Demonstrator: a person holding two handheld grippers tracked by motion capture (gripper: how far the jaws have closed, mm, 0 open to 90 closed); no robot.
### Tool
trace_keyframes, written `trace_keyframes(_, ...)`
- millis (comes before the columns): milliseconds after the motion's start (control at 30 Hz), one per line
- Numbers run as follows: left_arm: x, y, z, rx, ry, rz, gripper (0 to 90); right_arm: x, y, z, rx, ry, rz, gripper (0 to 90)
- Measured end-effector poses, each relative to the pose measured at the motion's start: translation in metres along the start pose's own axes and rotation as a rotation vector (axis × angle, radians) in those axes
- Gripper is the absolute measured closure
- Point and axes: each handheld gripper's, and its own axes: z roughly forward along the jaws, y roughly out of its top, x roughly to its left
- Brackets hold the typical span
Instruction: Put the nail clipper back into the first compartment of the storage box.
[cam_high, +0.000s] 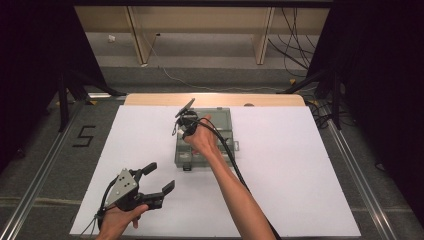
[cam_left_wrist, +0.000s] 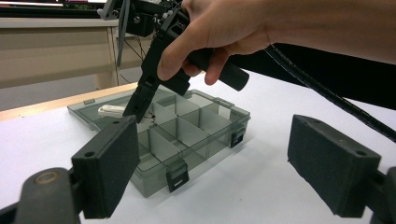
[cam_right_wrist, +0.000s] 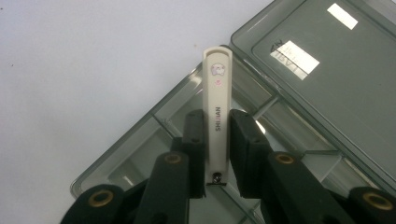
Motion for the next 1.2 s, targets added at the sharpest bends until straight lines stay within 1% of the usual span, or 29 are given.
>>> trace_keyframes(100, 0.0, 0.0, 0.0, 0.0, 0.001, 0.002, 16.4, -0.001, 0.0, 0.001, 0.0, -0.003, 0.004, 76.7)
trace_keyframes(133, 0.0, 0.0, 0.0, -0.001, 0.001, 0.002, 16.4, -0.001, 0.001, 0.001, -0.015, 0.001, 0.02, 76.1)
trace_keyframes(167, 0.0, 0.0, 0.0, -0.001, 0.001, 0.002, 16.4, -0.001, 0.001, 0.001, -0.015, 0.001, 0.02, 76.1)
trace_keyframes(200, 0.0, 0.0, 0.0, -0.002, 0.0, 0.001, 16.4, 0.0, 0.001, 0.001, -0.02, 0.006, 0.025, 73.4)
trace_keyframes(233, 0.0, 0.0, 0.0, -0.002, 0.0, 0.002, 16.4, 0.0, 0.001, 0.001, -0.02, 0.006, 0.025, 73.4)
trace_keyframes(300, 0.0, 0.0, 0.0, -0.003, 0.0, 0.001, 16.4, 0.001, 0.001, 0.001, -0.038, 0.002, 0.026, 69.6)
trace_keyframes(333, 0.0, 0.0, 0.0, -0.004, 0.0, 0.003, 16.4, 0.001, 0.001, 0.001, -0.043, 0.008, 0.024, 65.5)
trace_keyframes(367, 0.0, 0.0, 0.0, -0.004, 0.0, 0.003, 16.4, 0.001, 0.001, 0.001, -0.043, 0.008, 0.024, 65.5)
trace_keyframes(400, 0.0, 0.0, 0.0, -0.004, 0.002, 0.001, 16.3, 0.0, 0.001, 0.0, -0.045, 0.011, 0.021, 62.7)
trace_keyframes(467, 0.0, 0.0, 0.0, -0.003, 0.0, 0.001, 16.4, 0.001, 0.001, -0.001, -0.047, 0.01, 0.019, 62.1)
trace_keyframes(500, 0.0, 0.0, 0.0, -0.002, 0.001, 0.003, 16.4, 0.001, 0.001, -0.002, -0.06, 0.008, 0.02, 61.4)
trace_keyframes(533, 0.0, 0.0, 0.0, -0.001, 0.001, 0.003, 16.4, 0.001, 0.001, -0.005, -0.069, 0.011, 0.016, 60.2)
trace_keyframes(600, 0.0, 0.0, 0.0, 0.0, 0.001, 0.004, 16.3, 0.001, 0.001, -0.006, -0.068, 0.011, 0.011, 59.5)
trace_keyframes(633, 0.0, 0.0, 0.0, 0.0, 0.001, 0.003, 16.4, 0.001, 0.001, -0.008, -0.067, 0.007, 0.01, 56.7)
trace_keyframes(733, 0.0, 0.0, 0.0, -0.001, 0.0, 0.002, 16.4, 0.0, 0.0, -0.009, -0.072, 0.001, 0.005, 54.9)
trace_keyframes(767, 0.0, 0.0, 0.0, 0.0, 0.0, 0.001, 16.4, -0.001, -0.001, -0.012, -0.068, 0.001, -0.001, 52.6)
trace_keyframes(833, 0.001, 0.0, 0.0, 0.0, 0.0, 0.002, 16.4, -0.001, -0.001, -0.013, -0.071, -0.005, -0.007, 50.9)
trace_keyframes(867, 0.001, 0.0, 0.0, 0.001, 0.001, 0.003, 16.4, -0.002, -0.001, -0.017, -0.077, -0.011, -0.015, 47.0)
trace_keyframes(1000, 0.0, 0.0, 0.0, 0.001, 0.001, 0.002, 16.4, -0.002, -0.002, -0.023, -0.092, -0.013, -0.024, 43.9)
trace_keyframes(1033, 0.001, 0.0, 0.0, 0.002, 0.002, 0.002, 16.4, -0.002, -0.003, -0.027, -0.096, -0.013, -0.031, 42.5)
trace_keyframes(1067, 0.001, -0.001, 0.001, -0.005, -0.004, 0.0, 16.4, -0.002, -0.004, -0.031, -0.111, -0.001, -0.049, 40.2)
trace_keyframes(1167, 0.001, -0.001, 0.001, -0.003, -0.001, 0.0, 16.4, 0.0, -0.005, -0.036, -0.112, 0.002, -0.048, 38.5)
trace_keyframes(1200, 0.0, -0.001, 0.0, 0.006, 0.005, 0.002, 16.4, -0.001, -0.006, -0.039, -0.123, -0.002, -0.066, 37.1)
